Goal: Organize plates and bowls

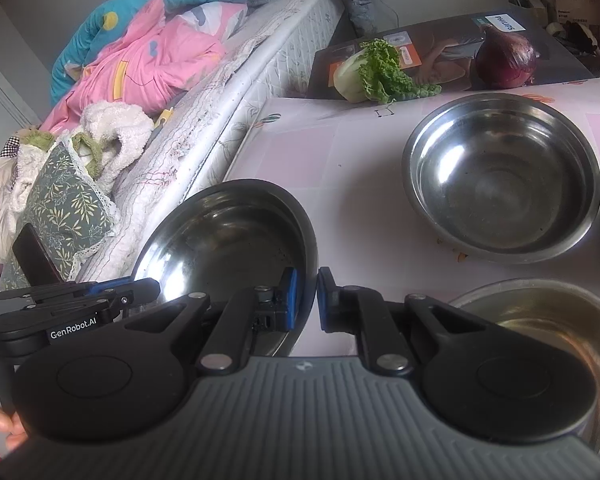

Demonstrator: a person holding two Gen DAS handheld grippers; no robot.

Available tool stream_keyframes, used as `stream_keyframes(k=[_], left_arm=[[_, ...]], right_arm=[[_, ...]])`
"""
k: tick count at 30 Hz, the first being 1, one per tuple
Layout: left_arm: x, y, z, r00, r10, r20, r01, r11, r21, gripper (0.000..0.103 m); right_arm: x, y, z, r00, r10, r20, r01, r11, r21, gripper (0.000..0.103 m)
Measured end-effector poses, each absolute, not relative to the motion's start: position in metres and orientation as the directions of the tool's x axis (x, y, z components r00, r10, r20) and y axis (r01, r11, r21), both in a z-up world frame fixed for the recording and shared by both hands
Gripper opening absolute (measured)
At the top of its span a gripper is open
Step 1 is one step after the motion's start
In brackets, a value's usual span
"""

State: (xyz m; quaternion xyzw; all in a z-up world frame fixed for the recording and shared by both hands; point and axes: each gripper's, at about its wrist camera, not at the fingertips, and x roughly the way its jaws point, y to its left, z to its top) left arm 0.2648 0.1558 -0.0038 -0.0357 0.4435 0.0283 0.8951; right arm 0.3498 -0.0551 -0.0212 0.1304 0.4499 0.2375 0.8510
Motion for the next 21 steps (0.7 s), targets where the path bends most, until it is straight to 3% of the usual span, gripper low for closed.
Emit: stream_keyframes(k=[21], left_arm=[[0.267,0.107,0.025,0.63,-0.013,-0.776,-0.029,0.999,-0.041,0.017]], right_arm=[[0.336,-0.115,0.003,0.513,0.525,-0.679,-0.254,0.849,0.464,0.011]])
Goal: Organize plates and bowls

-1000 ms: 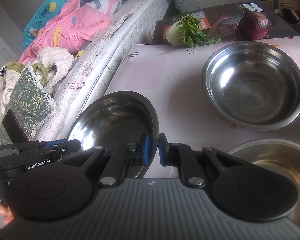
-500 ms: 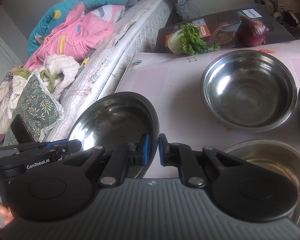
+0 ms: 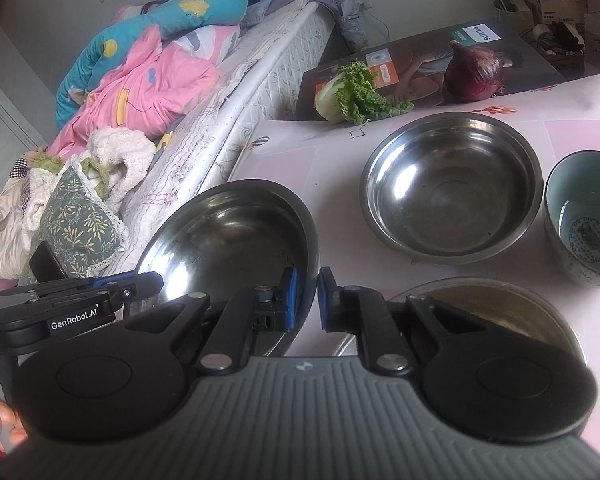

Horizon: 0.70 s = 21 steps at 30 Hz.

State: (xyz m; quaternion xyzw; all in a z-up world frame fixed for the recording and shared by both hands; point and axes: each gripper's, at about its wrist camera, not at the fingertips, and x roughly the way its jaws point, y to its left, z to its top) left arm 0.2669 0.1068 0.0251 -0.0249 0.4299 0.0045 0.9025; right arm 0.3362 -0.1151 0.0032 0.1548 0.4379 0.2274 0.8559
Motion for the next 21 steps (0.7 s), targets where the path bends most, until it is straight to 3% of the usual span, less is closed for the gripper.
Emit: stream_keyframes(k=[21], left_arm=[[0.371,0.005,0.021,0.572,-0.094,-0.815,0.088,0.995,-0.052,0.018]], right_arm=[[0.398,-0.226,-0.002,0.574,0.426,-0.7,-0.098,0.884,0.458,0.012]])
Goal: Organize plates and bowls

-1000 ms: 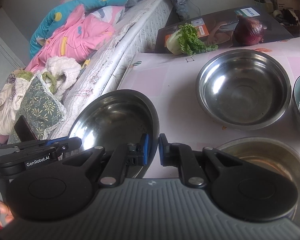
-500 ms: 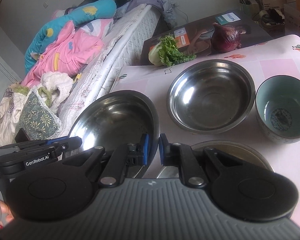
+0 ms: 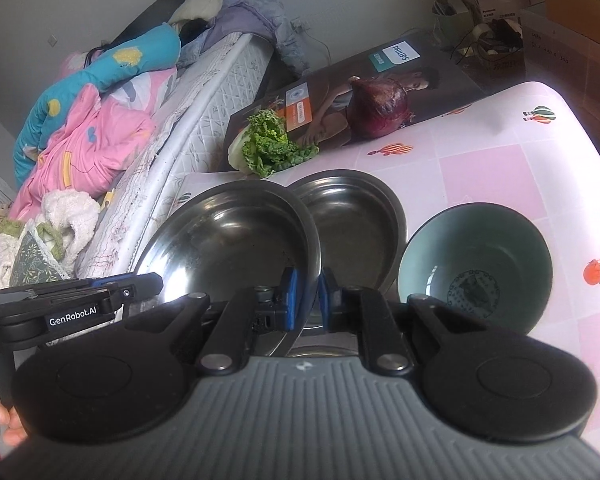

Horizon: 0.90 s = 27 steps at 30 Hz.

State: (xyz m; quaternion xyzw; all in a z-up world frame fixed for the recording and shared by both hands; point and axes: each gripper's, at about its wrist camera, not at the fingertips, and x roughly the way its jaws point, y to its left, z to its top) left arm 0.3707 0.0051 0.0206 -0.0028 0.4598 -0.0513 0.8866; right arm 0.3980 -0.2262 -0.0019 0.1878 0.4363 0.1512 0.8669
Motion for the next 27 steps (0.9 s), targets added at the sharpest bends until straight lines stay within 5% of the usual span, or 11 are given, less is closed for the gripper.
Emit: stream_keyframes(k=[18,27], left_arm=[[0.44,-0.024,-0.029,0.487,-0.102,-0.867,0.087,0.994,-0.068,0.021],[0.44,-0.013,-0.022,0.516,-0.135,-0.846,0.08,0.991,-0.109,0.038]], right_arm=[[0.468,-0.256,-0.043,0.541,0.388,-0.746,-0.023,0.894,0.448,0.013],[0.472,-0.248,-0.045,0.545,0.378,-0.748,-0.031,0.901,0.433,0.015]])
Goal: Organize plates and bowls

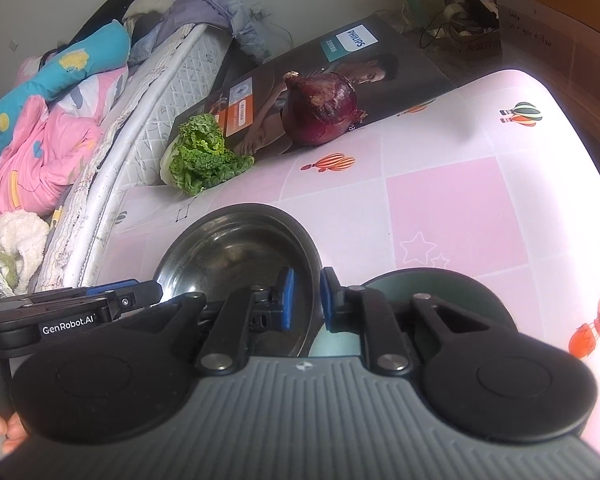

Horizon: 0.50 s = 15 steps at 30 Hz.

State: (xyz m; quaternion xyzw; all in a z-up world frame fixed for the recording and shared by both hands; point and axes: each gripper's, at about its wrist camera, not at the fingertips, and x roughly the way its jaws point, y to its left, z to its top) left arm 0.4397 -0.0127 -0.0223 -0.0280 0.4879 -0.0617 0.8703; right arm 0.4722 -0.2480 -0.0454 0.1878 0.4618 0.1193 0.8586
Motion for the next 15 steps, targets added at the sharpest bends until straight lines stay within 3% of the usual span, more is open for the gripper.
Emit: stream_keyframes(k=[7,15], left_arm=[[0.427,-0.009,-0.007,0.551,-0.167,-0.818,0.088,0.986,-0.142,0.059],[0.388,-0.001,0.021,0.588,-0.218,-0.779,0.131,0.976,-0.174,0.081]], right_arm=[[0.452,-0.26,-0.028,0.582,0.406,-0.704,-0.043,0.88,0.473,0.021],[0.39,-0.279,0.017,0.643,0.432,-0.633,-0.109,0.869,0.483,0.047]])
